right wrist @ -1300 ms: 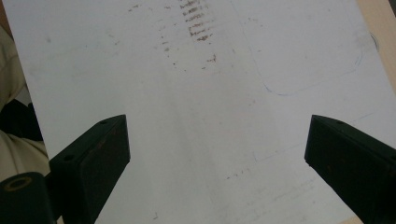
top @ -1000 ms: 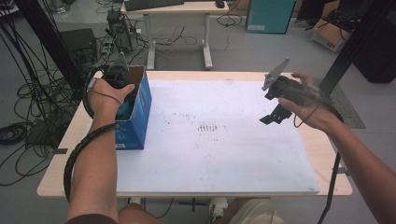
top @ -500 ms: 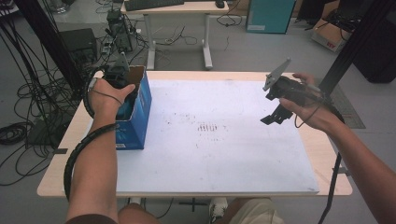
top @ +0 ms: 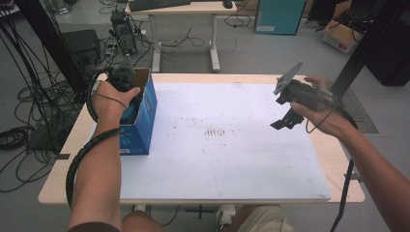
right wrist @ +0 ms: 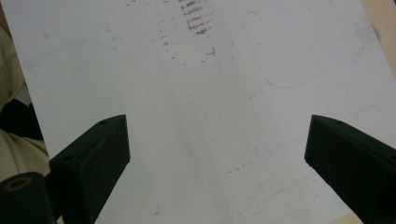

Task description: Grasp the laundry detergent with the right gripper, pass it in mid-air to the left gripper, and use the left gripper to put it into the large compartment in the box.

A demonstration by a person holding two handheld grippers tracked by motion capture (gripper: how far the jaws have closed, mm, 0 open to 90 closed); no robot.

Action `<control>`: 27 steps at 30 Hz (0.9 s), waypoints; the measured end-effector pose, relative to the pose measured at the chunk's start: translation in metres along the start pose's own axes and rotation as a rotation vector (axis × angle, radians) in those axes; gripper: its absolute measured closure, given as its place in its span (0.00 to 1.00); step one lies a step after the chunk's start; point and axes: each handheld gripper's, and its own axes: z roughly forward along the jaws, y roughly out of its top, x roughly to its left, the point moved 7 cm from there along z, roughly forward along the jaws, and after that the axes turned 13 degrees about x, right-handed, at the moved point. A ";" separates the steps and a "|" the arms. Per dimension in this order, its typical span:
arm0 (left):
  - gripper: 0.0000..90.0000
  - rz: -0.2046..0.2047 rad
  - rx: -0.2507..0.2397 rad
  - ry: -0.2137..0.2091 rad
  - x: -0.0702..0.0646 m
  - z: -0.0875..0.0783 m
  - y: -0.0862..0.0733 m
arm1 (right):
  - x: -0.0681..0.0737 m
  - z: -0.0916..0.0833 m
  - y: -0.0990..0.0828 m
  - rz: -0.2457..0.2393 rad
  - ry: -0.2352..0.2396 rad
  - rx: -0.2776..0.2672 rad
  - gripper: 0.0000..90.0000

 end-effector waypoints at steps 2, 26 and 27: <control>0.41 -0.002 -0.002 -0.002 0.000 0.000 0.000 | -0.001 -0.001 0.000 0.001 -0.001 -0.002 0.08; 0.41 0.005 0.005 0.004 -0.001 0.000 0.000 | -0.002 -0.003 -0.005 0.007 -0.006 -0.001 0.08; 0.41 0.006 0.006 0.004 -0.001 0.000 0.000 | -0.002 -0.003 -0.005 0.009 -0.005 -0.002 0.08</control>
